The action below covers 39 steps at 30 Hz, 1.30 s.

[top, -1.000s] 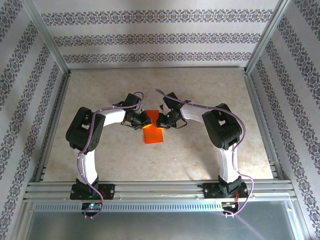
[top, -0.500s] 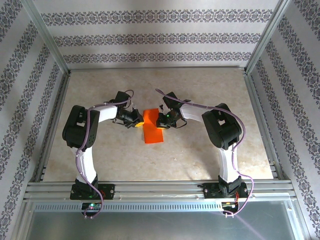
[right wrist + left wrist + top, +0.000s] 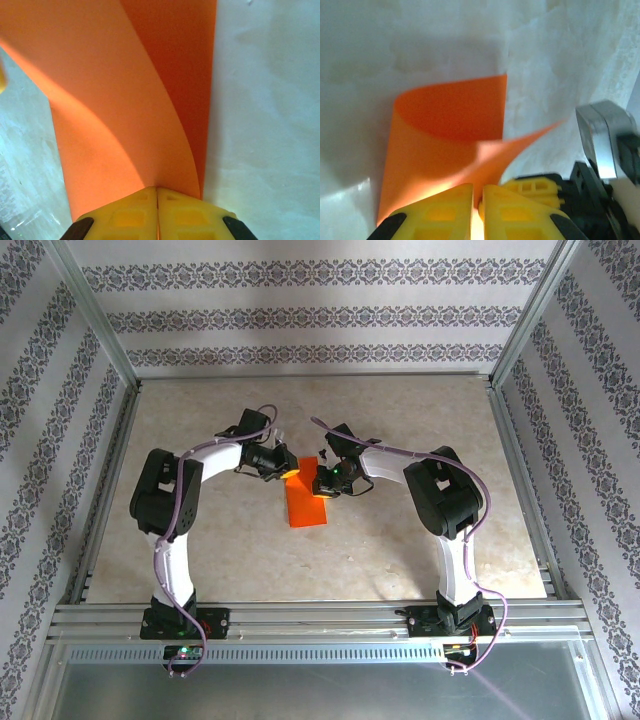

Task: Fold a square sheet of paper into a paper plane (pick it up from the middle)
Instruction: First fold the square sheet of paper in half at the center of the table.

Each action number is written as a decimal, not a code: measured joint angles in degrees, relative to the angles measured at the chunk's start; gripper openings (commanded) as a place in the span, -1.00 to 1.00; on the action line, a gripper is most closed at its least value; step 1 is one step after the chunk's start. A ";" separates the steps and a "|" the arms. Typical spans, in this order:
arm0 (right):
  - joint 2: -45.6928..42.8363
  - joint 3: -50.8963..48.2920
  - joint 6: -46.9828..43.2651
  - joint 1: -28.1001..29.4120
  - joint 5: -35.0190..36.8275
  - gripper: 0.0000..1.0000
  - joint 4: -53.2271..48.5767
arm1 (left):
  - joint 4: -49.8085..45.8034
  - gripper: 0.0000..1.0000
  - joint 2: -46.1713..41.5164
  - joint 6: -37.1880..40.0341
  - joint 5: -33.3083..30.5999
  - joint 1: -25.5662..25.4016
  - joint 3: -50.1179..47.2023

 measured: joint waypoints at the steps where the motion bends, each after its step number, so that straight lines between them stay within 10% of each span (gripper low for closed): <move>1: 0.00 0.00 0.00 0.00 0.00 -0.83 0.00 | -0.20 -0.74 1.18 0.04 -0.02 0.00 0.87; 25: 0.02 -0.17 -0.66 0.00 0.04 -0.82 0.20 | -3.54 -0.74 4.24 5.81 -0.55 8.66 2.60; 39: 1.51 3.93 -9.70 0.00 0.02 -0.80 -5.01 | 1.44 -0.74 0.04 3.13 1.33 2.73 -1.53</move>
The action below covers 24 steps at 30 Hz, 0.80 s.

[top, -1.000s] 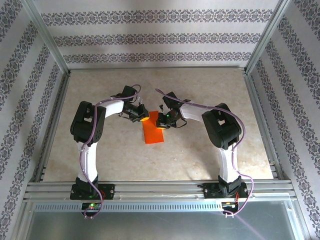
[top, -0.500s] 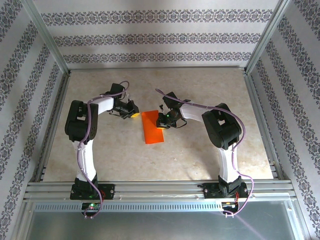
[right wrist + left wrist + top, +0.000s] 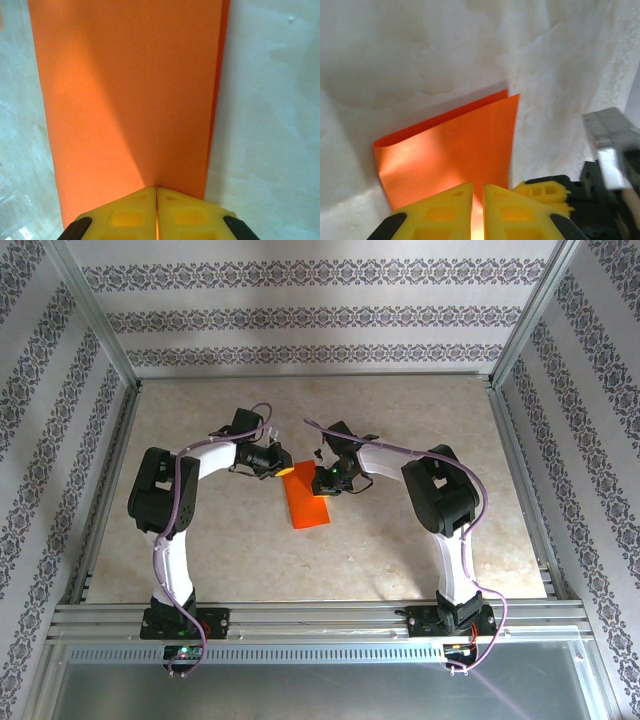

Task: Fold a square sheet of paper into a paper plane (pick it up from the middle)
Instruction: First fold the square sheet of paper in half at the center of the table.

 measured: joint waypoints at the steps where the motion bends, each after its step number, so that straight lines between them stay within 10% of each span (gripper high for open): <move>1: 0.09 0.15 -0.57 0.00 0.02 -0.80 -0.22 | -0.04 -0.74 0.90 -0.13 -0.24 0.00 0.37; 24: 1.29 3.91 -5.44 -0.13 2.21 -0.79 -5.07 | -4.13 -0.69 -0.26 2.64 -2.58 3.13 2.10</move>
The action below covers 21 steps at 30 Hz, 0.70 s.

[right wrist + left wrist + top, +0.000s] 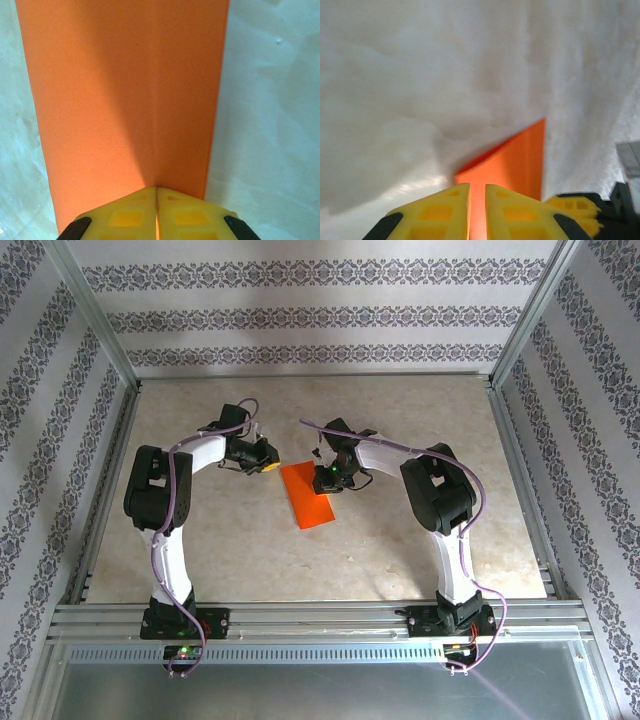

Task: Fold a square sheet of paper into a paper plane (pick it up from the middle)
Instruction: First fold the square sheet of paper in half at the center of the table.

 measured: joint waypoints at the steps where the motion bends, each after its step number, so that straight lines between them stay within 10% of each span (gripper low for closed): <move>1: 0.00 0.04 0.00 0.00 0.00 -0.79 -0.04 | 0.13 -0.69 -0.04 -0.20 0.42 -0.98 0.00; 21: -0.33 0.57 1.01 -0.61 -0.50 -0.70 -1.03 | 6.62 -0.76 -0.04 -3.28 3.26 -4.90 -8.17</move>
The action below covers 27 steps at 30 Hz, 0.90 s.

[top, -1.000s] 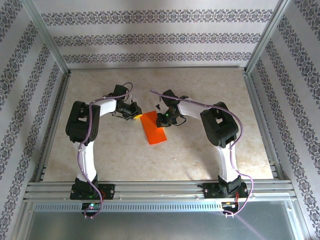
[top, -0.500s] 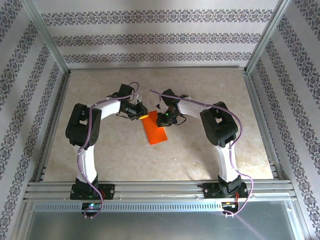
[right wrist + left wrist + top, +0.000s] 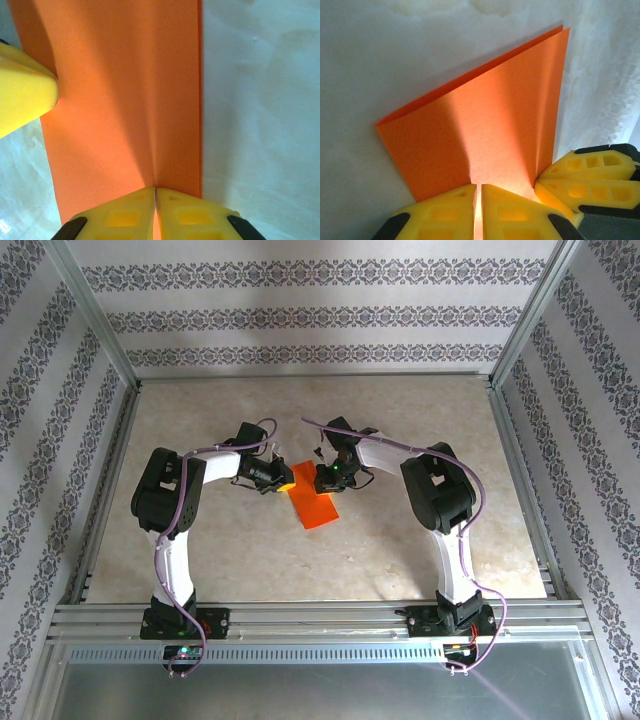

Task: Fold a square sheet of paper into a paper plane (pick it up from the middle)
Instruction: Fold the square sheet of paper in half at the center of the table.

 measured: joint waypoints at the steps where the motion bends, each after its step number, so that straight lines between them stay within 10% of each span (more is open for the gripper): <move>1: -0.46 -0.63 0.66 0.00 -0.07 -0.69 0.52 | 0.20 -0.76 0.02 -0.13 0.00 -0.02 -0.02; 27: -2.75 -7.04 17.11 8.87 -3.50 -0.86 11.45 | 3.08 -0.78 0.00 -1.77 0.26 0.00 -1.27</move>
